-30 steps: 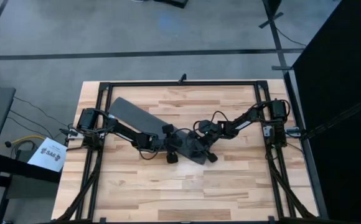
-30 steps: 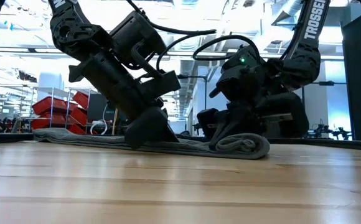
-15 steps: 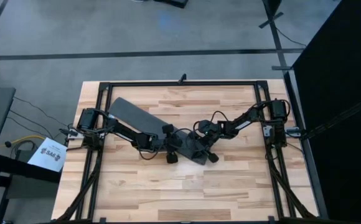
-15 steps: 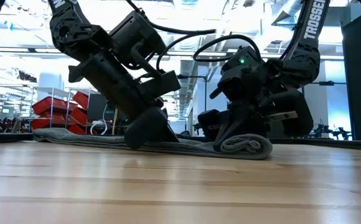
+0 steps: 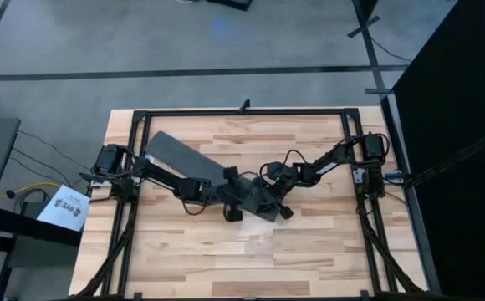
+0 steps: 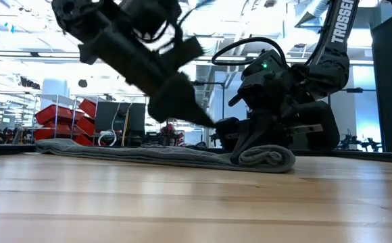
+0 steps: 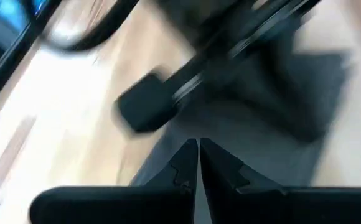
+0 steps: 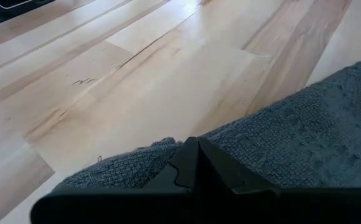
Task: Roll towel
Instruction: Roll the gray towel
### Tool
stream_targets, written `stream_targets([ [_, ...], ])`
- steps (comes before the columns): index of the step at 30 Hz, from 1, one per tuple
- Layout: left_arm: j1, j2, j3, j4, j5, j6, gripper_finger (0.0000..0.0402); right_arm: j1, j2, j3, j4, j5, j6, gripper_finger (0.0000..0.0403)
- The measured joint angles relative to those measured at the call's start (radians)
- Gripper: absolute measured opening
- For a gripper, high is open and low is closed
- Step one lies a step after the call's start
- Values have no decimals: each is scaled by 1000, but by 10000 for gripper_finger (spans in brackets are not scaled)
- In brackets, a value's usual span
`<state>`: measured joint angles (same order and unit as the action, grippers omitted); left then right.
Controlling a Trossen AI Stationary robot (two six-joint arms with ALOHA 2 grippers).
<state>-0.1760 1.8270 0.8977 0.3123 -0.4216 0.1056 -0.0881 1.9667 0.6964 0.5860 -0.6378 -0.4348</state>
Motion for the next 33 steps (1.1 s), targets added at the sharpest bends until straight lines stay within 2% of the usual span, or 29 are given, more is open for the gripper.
stream_targets([
  [6, -79, 78, 23, 267, 9, 55, 6, -6, 0, 0, 5, 27, -8, 0],
  [11, -110, 191, 48, 398, 58, 45, 6, -9, 0, 1, 6, 36, -7, 0],
  [17, -117, 318, 153, 397, 63, 45, 6, -9, 0, 2, -2, 38, -7, 0],
  [20, -97, 349, 175, 379, 24, 45, 6, -9, -1, 2, -8, 39, -8, 0],
  [27, -89, 353, 179, 334, 16, -4, 6, -5, -15, 2, -21, 53, -9, 0],
  [33, -88, 351, 179, 289, 9, -45, 6, 5, -128, -2, -107, 110, -44, 0],
])
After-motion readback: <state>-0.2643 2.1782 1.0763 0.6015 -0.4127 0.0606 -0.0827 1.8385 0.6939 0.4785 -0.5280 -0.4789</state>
